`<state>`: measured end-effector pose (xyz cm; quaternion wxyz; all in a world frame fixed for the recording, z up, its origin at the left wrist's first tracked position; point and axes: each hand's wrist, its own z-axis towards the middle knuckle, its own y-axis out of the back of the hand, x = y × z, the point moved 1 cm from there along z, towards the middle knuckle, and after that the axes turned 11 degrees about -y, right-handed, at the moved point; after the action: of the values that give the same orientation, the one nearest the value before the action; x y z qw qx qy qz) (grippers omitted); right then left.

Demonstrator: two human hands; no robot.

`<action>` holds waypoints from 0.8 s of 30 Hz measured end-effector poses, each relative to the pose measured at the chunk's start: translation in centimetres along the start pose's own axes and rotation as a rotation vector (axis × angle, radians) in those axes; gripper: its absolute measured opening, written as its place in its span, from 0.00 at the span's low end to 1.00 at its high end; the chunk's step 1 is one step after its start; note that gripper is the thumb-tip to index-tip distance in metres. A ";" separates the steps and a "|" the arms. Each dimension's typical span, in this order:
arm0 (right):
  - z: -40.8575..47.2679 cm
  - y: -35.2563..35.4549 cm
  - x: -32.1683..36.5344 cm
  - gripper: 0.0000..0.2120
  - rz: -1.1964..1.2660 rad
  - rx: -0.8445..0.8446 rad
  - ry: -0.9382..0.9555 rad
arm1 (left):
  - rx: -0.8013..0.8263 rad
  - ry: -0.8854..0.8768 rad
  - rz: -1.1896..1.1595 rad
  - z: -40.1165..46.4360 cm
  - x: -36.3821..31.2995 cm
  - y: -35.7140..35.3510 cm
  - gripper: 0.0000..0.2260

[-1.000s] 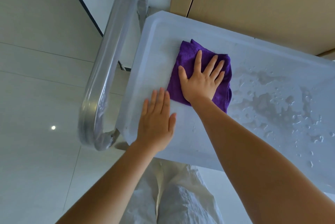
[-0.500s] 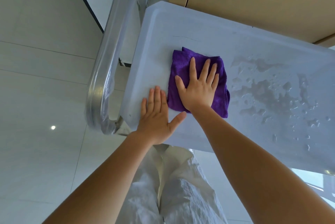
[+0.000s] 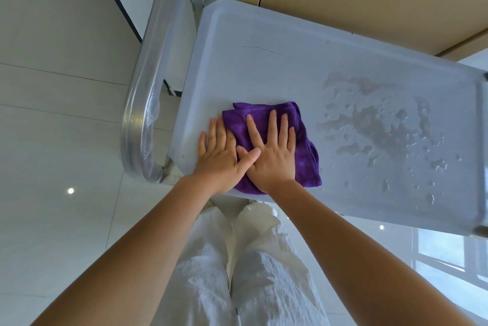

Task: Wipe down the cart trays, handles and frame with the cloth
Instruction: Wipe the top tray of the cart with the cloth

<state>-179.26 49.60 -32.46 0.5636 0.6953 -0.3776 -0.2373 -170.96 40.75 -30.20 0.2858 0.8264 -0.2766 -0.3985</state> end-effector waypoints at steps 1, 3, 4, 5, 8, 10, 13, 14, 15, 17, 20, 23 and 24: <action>-0.3 -0.1 -0.1 0.31 0.006 -0.004 0.016 | 0.008 0.001 0.007 0.1 0.0 -0.1 0.37; -0.8 -0.4 -0.3 0.31 0.014 0.001 0.031 | 0.008 0.002 0.017 0.2 0.0 -0.2 0.35; -1.1 -0.5 -0.3 0.31 0.023 -0.009 0.033 | -0.002 0.002 0.022 0.2 0.1 -0.3 0.35; -1.3 -0.6 -0.3 0.31 0.033 -0.026 0.038 | -0.017 0.001 0.027 0.2 0.1 -0.5 0.35; -2.1 -0.9 -0.6 0.31 0.023 -0.078 0.072 | -0.073 -0.006 0.059 0.3 0.3 -0.9 0.34; -2.5 -0.9 -1.0 0.31 0.009 -0.087 0.109 | -0.122 -0.008 0.080 0.3 0.3 -1.2 0.34; -2.9 -0.8 -1.6 0.32 -0.022 -0.105 0.179 | -0.198 -0.016 0.070 0.2 0.4 -1.5 0.34; -3.0 -0.9 -1.7 0.32 -0.037 -0.104 0.196 | -0.226 -0.020 0.059 0.2 0.4 -1.6 0.34; -3.1 -0.9 -1.9 0.32 -0.049 -0.096 0.212 | -0.250 -0.022 0.051 0.1 0.3 -1.6 0.35; -3.1 -0.9 -2.4 0.32 -0.072 -0.068 0.255 | -0.280 -0.014 0.043 0.2 0.4 -1.7 0.37; -3.1 -0.7 -3.7 0.33 -0.133 -0.035 0.378 | -0.306 -0.013 0.072 0.2 0.5 -2.0 0.42; -2.8 -0.5 -5.2 0.33 -0.181 -0.013 0.514 | -0.357 -0.032 0.111 -0.1 0.7 -2.4 0.48; -2.6 -0.5 -5.6 0.32 -0.186 -0.010 0.548 | -0.377 -0.036 0.116 -0.1 0.7 -2.4 0.49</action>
<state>-180.54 55.66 -32.78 0.6240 0.7622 -0.1448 -0.0930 -169.94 41.96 -32.21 0.4533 0.7336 -0.2493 -0.4407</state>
